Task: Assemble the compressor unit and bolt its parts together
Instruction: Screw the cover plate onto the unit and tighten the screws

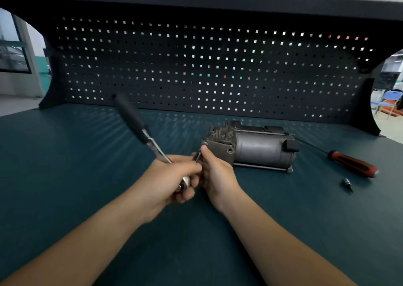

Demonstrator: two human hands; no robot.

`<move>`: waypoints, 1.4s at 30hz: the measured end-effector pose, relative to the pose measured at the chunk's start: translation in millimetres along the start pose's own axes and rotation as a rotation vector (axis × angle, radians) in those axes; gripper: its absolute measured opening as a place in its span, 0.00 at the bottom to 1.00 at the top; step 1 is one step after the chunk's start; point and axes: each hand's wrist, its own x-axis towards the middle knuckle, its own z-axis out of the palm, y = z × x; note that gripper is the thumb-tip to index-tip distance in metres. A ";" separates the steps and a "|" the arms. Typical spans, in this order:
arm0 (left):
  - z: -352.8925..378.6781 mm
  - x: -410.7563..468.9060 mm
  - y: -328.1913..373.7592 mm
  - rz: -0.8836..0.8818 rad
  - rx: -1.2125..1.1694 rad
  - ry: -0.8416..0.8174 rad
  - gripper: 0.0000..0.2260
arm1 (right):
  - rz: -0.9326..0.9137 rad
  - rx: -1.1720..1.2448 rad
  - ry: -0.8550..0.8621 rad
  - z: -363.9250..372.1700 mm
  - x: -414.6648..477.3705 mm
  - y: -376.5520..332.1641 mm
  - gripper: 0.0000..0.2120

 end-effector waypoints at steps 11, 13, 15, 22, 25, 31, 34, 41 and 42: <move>1.3 4.7 -19.9 0.492 0.996 0.136 0.10 | -0.006 0.008 0.034 3.2 -3.0 -0.7 0.10; 6.6 4.1 -18.9 0.350 0.666 0.066 0.02 | 0.039 0.063 0.017 1.2 -3.7 -3.3 0.11; 13.7 3.2 -15.6 0.085 0.102 -0.018 0.07 | 0.082 0.066 0.003 -1.3 -4.6 -6.0 0.13; 6.6 -0.5 -2.2 -0.144 -0.385 -0.030 0.09 | 0.047 0.014 -0.049 -2.6 1.6 -3.7 0.13; 8.7 1.3 -16.1 0.150 0.400 0.046 0.07 | 0.019 0.003 -0.030 -2.9 2.3 1.4 0.13; 7.4 5.0 -26.2 0.471 1.204 0.252 0.23 | -0.017 0.029 0.046 0.3 4.0 4.9 0.12; 9.4 5.0 -27.1 0.506 1.349 0.294 0.28 | -0.065 -0.051 0.068 1.4 2.1 5.9 0.13; 19.0 0.4 -12.9 -0.043 -0.180 -0.013 0.09 | 0.119 0.103 -0.016 -3.9 -1.4 -5.7 0.14; 17.7 -0.8 -8.1 -0.110 -0.396 -0.006 0.12 | 0.117 0.101 -0.035 -3.9 -0.4 -5.8 0.14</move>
